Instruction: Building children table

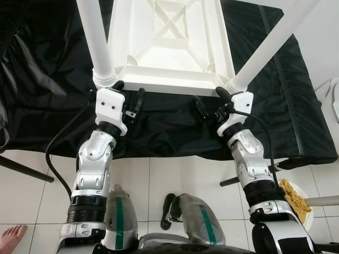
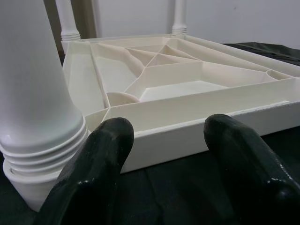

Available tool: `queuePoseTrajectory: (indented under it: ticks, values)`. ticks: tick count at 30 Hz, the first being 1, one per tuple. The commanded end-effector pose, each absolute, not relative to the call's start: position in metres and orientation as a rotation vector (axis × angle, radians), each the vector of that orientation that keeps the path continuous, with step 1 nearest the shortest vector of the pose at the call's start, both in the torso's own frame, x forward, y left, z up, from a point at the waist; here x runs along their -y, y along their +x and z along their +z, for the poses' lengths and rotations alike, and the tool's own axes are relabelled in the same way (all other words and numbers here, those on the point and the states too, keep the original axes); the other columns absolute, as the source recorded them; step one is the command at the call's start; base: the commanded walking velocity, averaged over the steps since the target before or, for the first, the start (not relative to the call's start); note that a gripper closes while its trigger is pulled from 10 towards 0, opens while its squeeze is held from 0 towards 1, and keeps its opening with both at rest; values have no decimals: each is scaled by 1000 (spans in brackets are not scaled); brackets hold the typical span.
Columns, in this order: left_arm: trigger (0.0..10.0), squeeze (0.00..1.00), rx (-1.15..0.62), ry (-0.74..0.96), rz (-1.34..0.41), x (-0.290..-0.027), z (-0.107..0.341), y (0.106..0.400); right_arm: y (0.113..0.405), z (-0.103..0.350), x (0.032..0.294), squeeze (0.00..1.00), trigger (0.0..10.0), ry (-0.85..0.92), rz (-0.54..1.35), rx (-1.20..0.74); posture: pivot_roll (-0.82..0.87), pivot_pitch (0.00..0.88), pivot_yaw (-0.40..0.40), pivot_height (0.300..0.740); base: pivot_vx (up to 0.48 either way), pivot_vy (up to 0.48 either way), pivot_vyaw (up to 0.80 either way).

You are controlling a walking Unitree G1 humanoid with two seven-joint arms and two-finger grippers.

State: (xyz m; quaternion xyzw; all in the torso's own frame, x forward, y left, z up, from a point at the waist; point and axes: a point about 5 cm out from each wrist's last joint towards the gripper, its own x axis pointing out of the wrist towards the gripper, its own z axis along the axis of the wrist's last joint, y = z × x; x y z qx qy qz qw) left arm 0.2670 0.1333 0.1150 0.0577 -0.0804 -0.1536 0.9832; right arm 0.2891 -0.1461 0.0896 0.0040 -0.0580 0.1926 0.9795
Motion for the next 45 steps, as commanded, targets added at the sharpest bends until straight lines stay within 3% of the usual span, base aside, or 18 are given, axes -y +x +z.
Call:
queuePoseTrajectory:
  ticks: [1, 35, 45]
  values:
    - [10000, 0, 132, 94, -154, -139, 108, 266, 287, 83, 146, 0, 10000, 3, 375, 101, 143, 40, -93, 740, 0, 0, 0]
    - [10000, 0, 145, 173, -105, -148, 110, 285, 297, 88, 140, 0, 10000, -15, 350, 165, 115, 0, -76, 740, 0, 0, 0]
    - [10000, 0, 152, 175, -96, -150, 109, 277, 302, 93, 148, 0, 10000, -29, 331, 180, 129, 3, -95, 740, 0, 0, 0]
